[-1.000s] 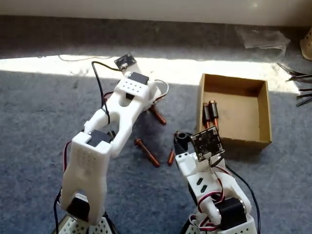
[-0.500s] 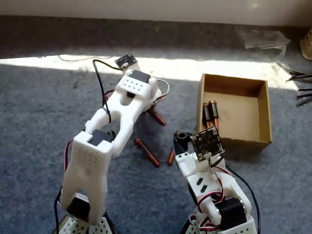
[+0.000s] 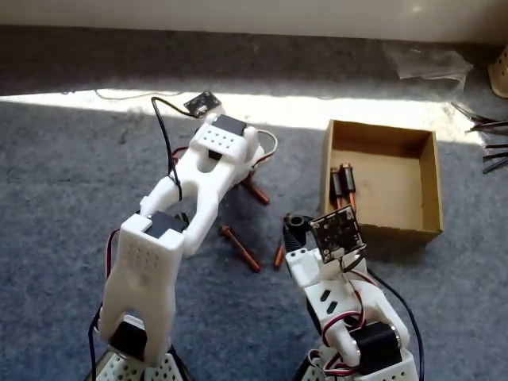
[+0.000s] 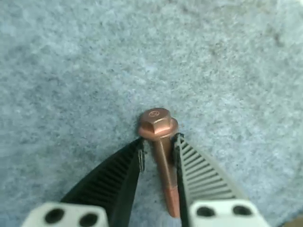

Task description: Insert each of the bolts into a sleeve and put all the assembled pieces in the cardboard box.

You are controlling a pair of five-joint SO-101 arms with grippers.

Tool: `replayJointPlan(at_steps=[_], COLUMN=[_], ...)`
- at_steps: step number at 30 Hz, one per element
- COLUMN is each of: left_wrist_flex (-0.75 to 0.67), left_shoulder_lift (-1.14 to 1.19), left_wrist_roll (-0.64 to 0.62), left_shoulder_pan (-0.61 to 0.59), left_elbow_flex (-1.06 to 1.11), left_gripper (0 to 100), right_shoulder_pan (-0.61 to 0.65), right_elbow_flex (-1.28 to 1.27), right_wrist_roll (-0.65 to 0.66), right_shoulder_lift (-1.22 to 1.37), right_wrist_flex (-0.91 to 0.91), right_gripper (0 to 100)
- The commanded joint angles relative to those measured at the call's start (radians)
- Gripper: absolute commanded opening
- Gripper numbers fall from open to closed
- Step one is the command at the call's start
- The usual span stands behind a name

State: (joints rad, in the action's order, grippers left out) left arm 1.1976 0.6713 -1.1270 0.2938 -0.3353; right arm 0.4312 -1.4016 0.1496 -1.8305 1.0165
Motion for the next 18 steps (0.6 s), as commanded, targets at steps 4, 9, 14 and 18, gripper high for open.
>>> replayJointPlan(at_steps=[4, 9, 14, 18], left_wrist_flex=[0.015, 0.009, 0.008, 0.014], left_shoulder_lift=[-0.007, -0.007, -0.007, -0.007], left_wrist_roll=[-0.077, -0.078, -0.077, -0.072], left_shoulder_pan=[0.019, -0.005, -0.012, -0.005], left_elbow_flex=[-0.033, -0.033, -0.033, -0.035], left_gripper=[10, 7, 1, 0], right_shoulder_pan=[0.008, 0.008, 0.008, 0.01], right_elbow_flex=[0.01, 0.01, 0.01, 0.008], right_wrist_roll=[0.012, 0.012, 0.012, 0.012], right_shoulder_lift=[-0.007, -0.007, -0.007, -0.007], right_wrist_flex=[0.001, 0.001, 0.001, 0.001], right_gripper=[0.4, 0.4, 0.4, 0.4])
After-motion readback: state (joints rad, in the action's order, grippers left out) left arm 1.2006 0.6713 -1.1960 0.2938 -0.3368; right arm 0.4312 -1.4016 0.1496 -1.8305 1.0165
